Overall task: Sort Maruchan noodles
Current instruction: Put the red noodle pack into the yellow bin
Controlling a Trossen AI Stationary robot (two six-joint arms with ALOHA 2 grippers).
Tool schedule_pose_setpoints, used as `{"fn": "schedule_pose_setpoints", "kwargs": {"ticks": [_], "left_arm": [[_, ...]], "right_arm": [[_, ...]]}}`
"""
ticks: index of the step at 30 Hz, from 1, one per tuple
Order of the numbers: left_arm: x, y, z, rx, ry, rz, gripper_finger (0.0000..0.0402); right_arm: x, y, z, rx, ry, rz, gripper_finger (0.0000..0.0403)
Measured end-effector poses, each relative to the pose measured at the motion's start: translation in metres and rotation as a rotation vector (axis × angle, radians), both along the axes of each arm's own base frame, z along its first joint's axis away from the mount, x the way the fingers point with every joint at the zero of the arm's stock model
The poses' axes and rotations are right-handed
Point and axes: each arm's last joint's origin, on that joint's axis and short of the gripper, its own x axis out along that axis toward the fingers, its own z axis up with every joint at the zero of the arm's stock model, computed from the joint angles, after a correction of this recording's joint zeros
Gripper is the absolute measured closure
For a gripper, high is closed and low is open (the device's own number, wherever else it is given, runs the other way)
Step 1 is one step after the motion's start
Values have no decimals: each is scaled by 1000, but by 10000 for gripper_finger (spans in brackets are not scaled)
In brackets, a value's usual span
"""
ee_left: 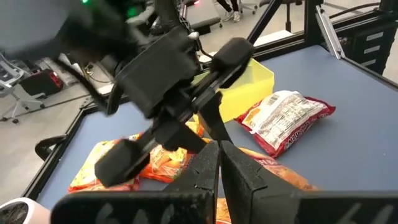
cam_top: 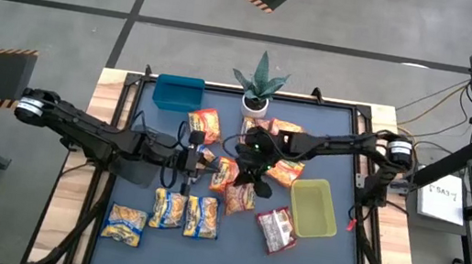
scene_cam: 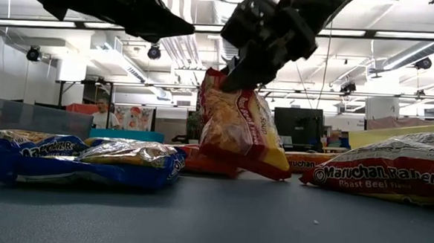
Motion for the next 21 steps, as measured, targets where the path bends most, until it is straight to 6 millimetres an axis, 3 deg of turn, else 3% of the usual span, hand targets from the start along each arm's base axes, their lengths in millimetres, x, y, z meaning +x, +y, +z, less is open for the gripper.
{"fn": "schedule_pose_setpoints", "kwargs": {"ticks": [4, 10, 17, 21], "left_arm": [[0, 0, 0, 0, -2, 0, 402], [0, 0, -1, -13, 9, 4, 402], [5, -1, -18, -98, 109, 34, 402], [8, -1, -34, -145, 208, 61, 402]], "right_arm": [[-6, 20, 13, -124, -42, -30, 395], [-13, 35, 33, -101, -73, -46, 395], [-14, 56, 29, -120, -29, -78, 395], [-17, 58, 26, -165, 32, -171, 395]]}}
